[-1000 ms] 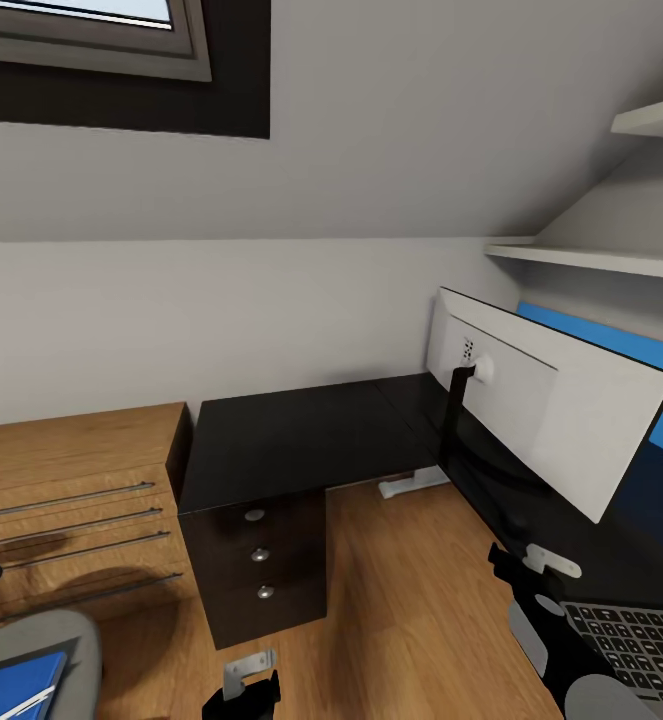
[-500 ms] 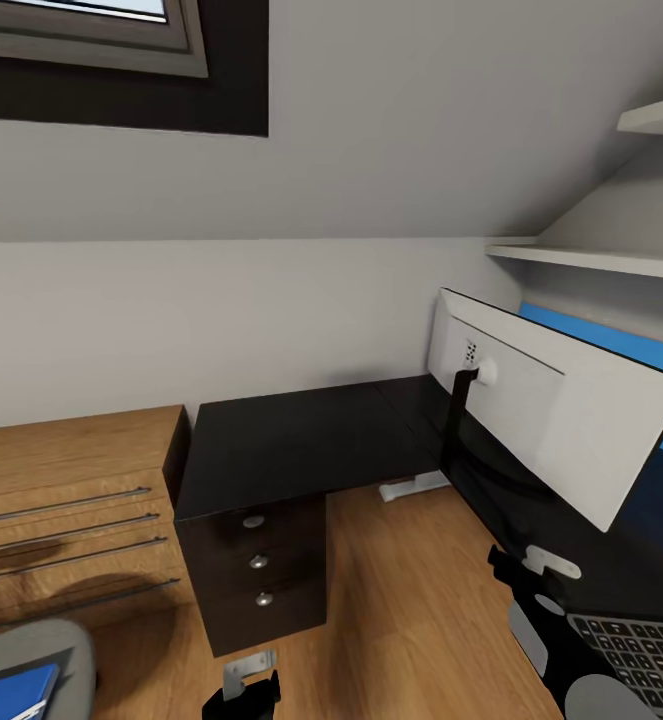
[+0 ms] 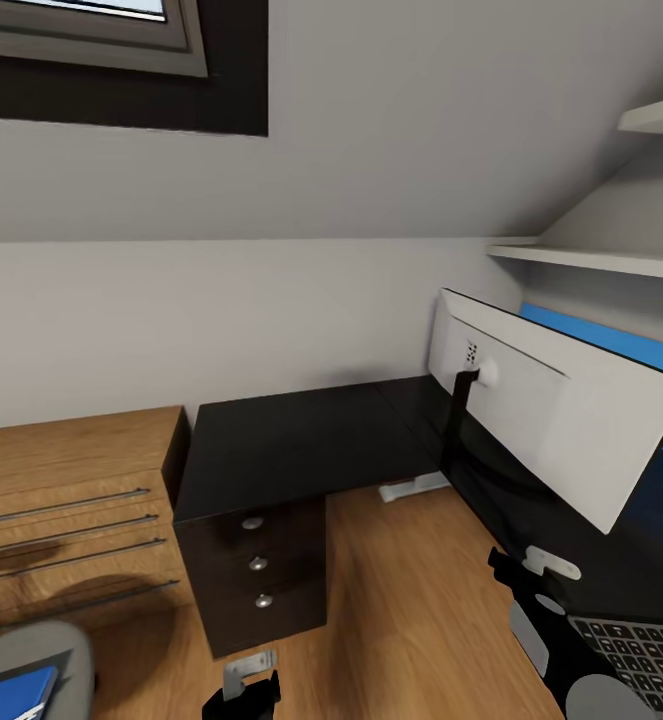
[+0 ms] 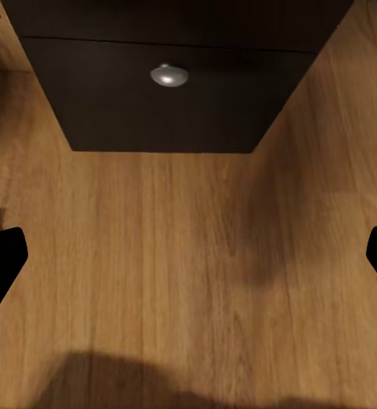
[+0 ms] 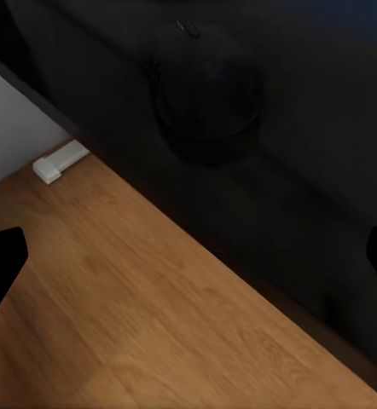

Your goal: In the bedroom, organize the workspace by keeping the computer under the desk, ensuring the monitor is on the desk, placing the keyboard on the desk next to the monitor, placing the mouse on the desk next to the keyboard, moving the folder from the swivel chair onto the desk next to the mouse, stacking the notebook on top of the folder with the pen on top of the notebook, and positioning the swivel chair next to the desk.

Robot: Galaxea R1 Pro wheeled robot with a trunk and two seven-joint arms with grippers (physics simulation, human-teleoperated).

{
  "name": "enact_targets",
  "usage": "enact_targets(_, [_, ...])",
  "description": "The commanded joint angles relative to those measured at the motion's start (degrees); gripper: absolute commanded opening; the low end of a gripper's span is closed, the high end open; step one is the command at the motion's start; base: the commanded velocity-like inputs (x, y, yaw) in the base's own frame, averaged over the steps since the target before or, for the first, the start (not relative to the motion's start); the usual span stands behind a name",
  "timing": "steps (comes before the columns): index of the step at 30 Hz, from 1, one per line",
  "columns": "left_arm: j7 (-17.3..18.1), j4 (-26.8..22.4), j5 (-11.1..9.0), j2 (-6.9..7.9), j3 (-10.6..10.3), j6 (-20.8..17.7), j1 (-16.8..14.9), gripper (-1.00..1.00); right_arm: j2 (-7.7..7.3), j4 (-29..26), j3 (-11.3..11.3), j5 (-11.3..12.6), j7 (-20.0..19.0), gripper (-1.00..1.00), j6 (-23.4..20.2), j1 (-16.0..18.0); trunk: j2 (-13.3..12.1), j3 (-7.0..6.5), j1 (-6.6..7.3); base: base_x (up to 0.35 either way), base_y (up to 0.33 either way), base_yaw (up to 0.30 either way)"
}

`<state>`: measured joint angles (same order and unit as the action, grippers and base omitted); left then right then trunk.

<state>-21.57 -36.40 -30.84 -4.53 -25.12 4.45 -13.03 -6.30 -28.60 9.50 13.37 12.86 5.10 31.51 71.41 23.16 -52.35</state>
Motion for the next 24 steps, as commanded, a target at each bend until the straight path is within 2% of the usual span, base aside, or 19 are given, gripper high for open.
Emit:
enact_targets(1, [-0.40, 0.01, -0.59, 0.05, -0.40, 0.39, -0.07, 1.00, -0.01, 0.03, -0.09, 0.61, 0.06, 1.00, 0.30, 0.04, 0.03, 0.06, -0.01, 0.121, 0.000, 0.000])
enact_targets(7, [-0.40, 0.01, -0.62, 0.05, -0.38, 0.39, -0.07, 1.00, -0.03, 0.03, -0.09, 0.60, 0.12, 1.00, 0.26, 0.04, 0.03, 0.06, -0.01, 0.132, 0.000, 0.000])
enact_targets(18, [-0.40, 0.01, -0.62, 0.05, -0.37, 0.39, -0.07, 1.00, -0.26, 0.03, -0.02, 0.60, 0.15, 1.00, 0.26, 0.04, 0.03, 0.06, -0.01, 0.021, 0.000, 0.000])
enact_targets(24, [-0.40, 0.01, -0.55, 0.05, -0.38, 0.39, -0.07, 1.00, -0.75, 0.11, 0.98, 0.63, 0.15, 1.00, 0.26, 0.04, 0.03, 0.06, -0.01, 0.058, 0.000, 0.000])
